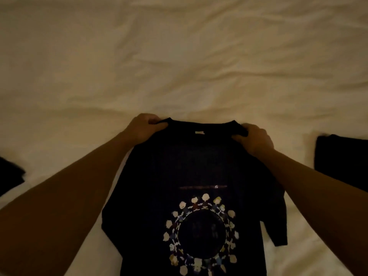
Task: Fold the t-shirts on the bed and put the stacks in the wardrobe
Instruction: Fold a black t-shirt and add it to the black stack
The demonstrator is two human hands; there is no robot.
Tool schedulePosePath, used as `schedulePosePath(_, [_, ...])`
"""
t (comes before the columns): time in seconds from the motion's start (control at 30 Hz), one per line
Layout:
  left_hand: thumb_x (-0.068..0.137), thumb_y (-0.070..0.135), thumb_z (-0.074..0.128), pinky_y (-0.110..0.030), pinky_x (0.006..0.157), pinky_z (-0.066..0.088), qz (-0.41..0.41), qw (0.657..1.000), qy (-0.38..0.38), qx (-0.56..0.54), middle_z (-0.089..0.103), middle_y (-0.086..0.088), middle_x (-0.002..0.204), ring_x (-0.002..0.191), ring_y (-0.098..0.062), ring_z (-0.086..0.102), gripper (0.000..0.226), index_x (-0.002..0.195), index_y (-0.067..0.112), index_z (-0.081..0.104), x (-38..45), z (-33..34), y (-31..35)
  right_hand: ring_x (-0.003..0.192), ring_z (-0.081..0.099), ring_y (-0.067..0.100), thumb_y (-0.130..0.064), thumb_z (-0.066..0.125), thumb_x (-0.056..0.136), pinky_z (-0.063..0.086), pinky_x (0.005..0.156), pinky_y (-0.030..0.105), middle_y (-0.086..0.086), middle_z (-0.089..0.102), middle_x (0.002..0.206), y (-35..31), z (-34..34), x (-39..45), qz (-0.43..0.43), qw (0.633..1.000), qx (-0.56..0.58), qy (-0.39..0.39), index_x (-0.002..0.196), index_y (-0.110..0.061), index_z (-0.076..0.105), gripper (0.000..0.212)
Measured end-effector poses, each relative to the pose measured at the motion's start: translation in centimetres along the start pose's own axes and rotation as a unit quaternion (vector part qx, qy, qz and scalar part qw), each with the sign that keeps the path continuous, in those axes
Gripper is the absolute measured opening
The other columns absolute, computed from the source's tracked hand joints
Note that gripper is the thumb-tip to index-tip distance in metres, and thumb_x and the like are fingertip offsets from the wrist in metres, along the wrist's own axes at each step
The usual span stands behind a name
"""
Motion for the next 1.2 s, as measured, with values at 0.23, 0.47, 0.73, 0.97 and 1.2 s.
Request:
schedulePosePath(0.23, [0.063,0.074,0.074,-0.034,0.087,0.054,-0.097,0.968,-0.164,-0.163,0.076,0.0,0.098,0.091,-0.018,0.072,0.072,0.108,0.018,0.074,-3.1,1.2,-5.0,0.115,0.049,0.039,-0.032,0.067,0.089,0.042,0.09,0.047,0.02,0.049,0.129,-4.5,-1.2,-0.1,-0.053,0.976,-0.171,0.126,0.138,-0.006,0.038,0.063])
schedulePosePath(0.47, [0.073,0.05,0.079,-0.034,0.09,0.052,-0.199,0.931,-0.232,-0.201,0.073,-0.003,0.115,0.105,-0.023,0.07,0.06,0.123,0.018,0.066,-11.7,2.5,-13.2,0.093,0.062,0.029,-0.028,0.055,0.098,0.052,0.073,0.039,0.01,0.064,0.108,-18.8,7.1,-7.0,-0.241,0.968,-0.047,-0.042,0.127,-0.013,0.05,0.033])
schedulePosePath(0.73, [0.096,0.021,0.063,-0.026,0.065,0.052,-0.156,0.949,-0.007,-0.272,0.07,-0.002,0.076,0.076,-0.023,0.064,0.016,0.095,0.007,0.07,-16.2,-3.1,-17.2,0.107,0.061,0.036,-0.031,0.063,0.095,0.048,0.087,0.035,0.022,0.061,0.123,-23.6,20.3,-17.0,-0.275,0.924,-0.001,-0.265,0.158,-0.024,0.01,0.082])
schedulePosePath(0.97, [0.041,0.066,0.089,-0.029,0.078,0.054,-0.168,0.968,-0.061,-0.179,0.075,0.004,0.092,0.086,-0.016,0.071,0.07,0.096,0.026,0.074,-19.6,-2.3,-20.7,0.12,0.055,0.035,-0.026,0.062,0.096,0.045,0.093,0.033,0.022,0.051,0.138,-23.3,21.8,-18.6,-0.19,0.954,0.085,-0.216,0.157,-0.018,-0.008,0.093])
schedulePosePath(1.2, [0.082,0.026,0.079,-0.025,0.063,0.052,-0.084,0.965,0.107,-0.223,0.072,0.009,0.068,0.068,-0.016,0.067,0.01,0.082,0.019,0.071,-19.5,-9.2,-18.9,0.111,0.06,0.032,-0.027,0.061,0.096,0.051,0.093,0.04,0.018,0.059,0.125,-23.4,22.7,-19.1,-0.153,0.958,0.111,-0.214,0.157,-0.015,0.009,0.081])
Point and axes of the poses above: each hand's wrist, its own x-axis towards the middle knuckle, its own z-axis out of the palm, y = z × x, the point moved 10 cm from there along x, towards the middle knuckle
